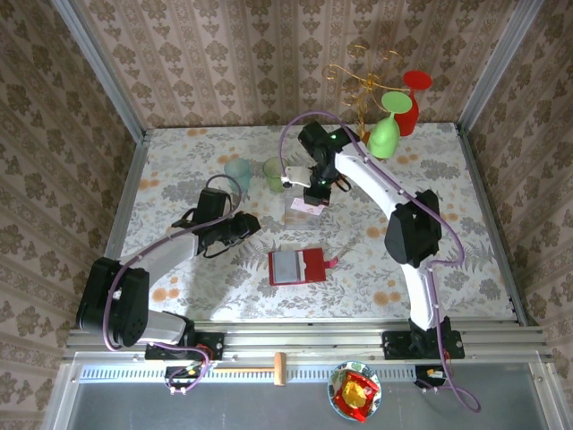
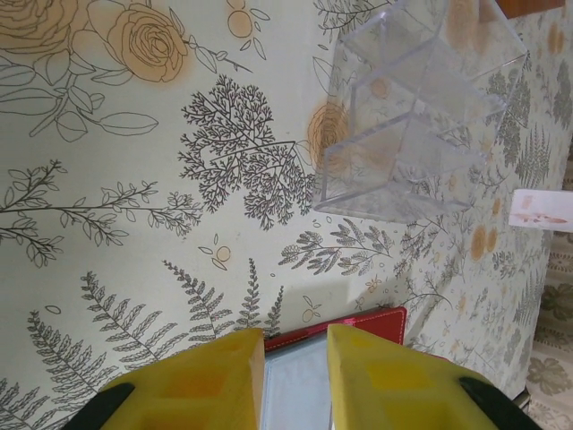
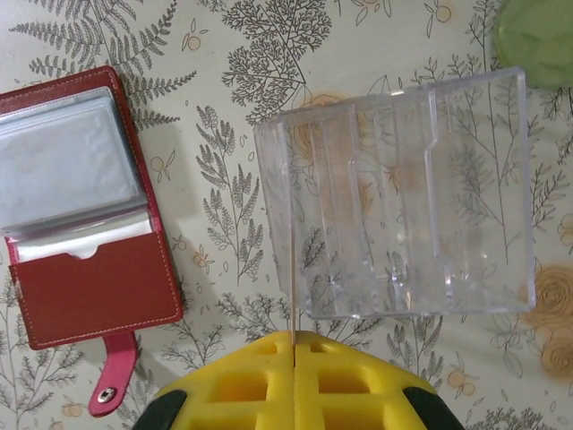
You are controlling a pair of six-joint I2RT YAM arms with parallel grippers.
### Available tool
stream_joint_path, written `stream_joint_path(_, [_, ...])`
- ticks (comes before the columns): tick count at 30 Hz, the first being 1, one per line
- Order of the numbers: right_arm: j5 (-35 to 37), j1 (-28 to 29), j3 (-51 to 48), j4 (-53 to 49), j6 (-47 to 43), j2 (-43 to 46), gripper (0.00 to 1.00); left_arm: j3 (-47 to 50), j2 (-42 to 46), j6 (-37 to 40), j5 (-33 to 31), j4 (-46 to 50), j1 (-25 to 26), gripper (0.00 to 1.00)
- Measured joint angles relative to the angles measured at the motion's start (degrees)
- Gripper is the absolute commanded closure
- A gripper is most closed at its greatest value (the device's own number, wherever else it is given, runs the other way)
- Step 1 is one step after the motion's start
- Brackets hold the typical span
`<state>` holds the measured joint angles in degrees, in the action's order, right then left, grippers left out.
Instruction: Take the credit cards out of the card holder
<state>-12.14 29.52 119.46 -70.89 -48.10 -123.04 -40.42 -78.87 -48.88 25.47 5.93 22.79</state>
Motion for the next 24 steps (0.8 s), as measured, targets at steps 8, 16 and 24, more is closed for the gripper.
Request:
stream_joint_path(8, [0.00, 0.00, 7.26, -4.87, -2.93, -6.45, 1.00, 0.28, 0.00, -0.57, 0.24, -1.68, -1.57, 0.74])
stream_joint_path(16, [0.02, 0.00, 7.34, -6.10, -4.70, -9.09, 1.00, 0.31, -0.20, -0.63, 0.59, -2.75, -2.40, 0.74])
stream_joint_path(24, [-0.02, 0.55, 9.66, -7.76, -5.18, -10.95, 1.00, 1.25, -0.24, -0.85, 1.11, -2.99, -3.17, 0.74])
